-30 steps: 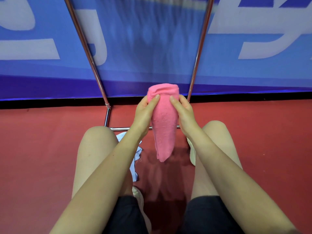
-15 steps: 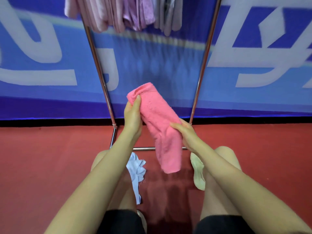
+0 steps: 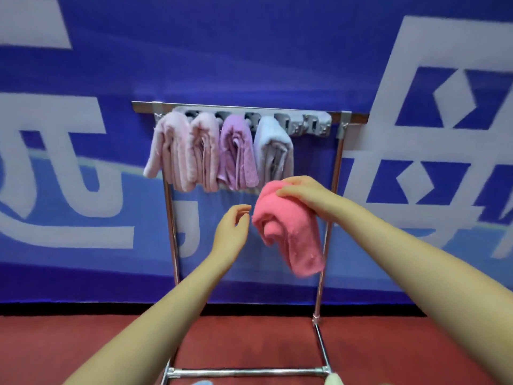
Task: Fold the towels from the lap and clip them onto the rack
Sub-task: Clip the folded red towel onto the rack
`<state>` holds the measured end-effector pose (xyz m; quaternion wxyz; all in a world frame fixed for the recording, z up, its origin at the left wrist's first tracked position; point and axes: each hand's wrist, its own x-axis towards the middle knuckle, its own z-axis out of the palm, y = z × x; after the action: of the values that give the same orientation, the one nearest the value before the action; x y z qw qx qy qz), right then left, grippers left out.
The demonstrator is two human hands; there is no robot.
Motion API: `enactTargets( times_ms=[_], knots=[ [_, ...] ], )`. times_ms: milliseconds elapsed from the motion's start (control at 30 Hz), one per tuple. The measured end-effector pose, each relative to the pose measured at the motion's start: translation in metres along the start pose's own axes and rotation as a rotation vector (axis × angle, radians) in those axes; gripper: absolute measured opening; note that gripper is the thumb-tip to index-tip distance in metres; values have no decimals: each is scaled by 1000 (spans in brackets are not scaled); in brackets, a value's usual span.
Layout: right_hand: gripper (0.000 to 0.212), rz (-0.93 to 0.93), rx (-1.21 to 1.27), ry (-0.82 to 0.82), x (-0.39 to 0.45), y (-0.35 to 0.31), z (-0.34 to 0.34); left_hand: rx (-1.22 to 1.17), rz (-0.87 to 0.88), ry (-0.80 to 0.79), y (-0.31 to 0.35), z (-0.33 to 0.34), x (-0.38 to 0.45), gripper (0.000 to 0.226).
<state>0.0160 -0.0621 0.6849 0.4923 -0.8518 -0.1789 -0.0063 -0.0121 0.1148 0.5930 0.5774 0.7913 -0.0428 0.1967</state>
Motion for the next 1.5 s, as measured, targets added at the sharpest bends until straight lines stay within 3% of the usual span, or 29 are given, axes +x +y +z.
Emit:
enactTargets(
  times_ms=[167, 433, 633, 800, 900, 1033, 1100, 1200, 1267, 1367, 1433, 1500],
  knots=[
    [22, -29, -156, 28, 20, -35, -61, -197, -29, -69, 60, 28, 38, 21],
    [24, -19, -571, 74, 73, -46, -128, -183, -121, -201, 87, 100, 115, 25],
    [21, -107, -767, -27, 129, -55, -137, -376, -143, -124, 108, 118, 124, 31],
    [16, -186, -786, -65, 156, -63, -138, -338, -129, -16, 108, 127, 147, 49],
    [15, -247, -665, -31, 169, -61, -133, -406, -138, 38, 106, 129, 157, 58],
    [18, -256, -458, 34, 180, -43, -127, -424, -111, 77, 111, 133, 160, 51],
    [18, -275, -434, 125, 185, -33, -123, -508, -153, 102, 113, 138, 164, 57],
    [25, -353, -660, 371, 188, -26, -120, -497, -119, 142, 117, 141, 169, 49],
    [21, -343, -746, 450, 185, -24, -122, -442, -97, 133, 114, 142, 173, 49],
    [17, -303, -640, 441, 177, -14, -123, -418, -168, 74, 107, 145, 177, 72],
    [24, -319, -592, 409, 166, -10, -122, -406, -225, 47, 96, 152, 183, 98],
    [31, -313, -545, 342, 157, -8, -120, -385, -286, 40, 92, 156, 182, 107]
  ],
)
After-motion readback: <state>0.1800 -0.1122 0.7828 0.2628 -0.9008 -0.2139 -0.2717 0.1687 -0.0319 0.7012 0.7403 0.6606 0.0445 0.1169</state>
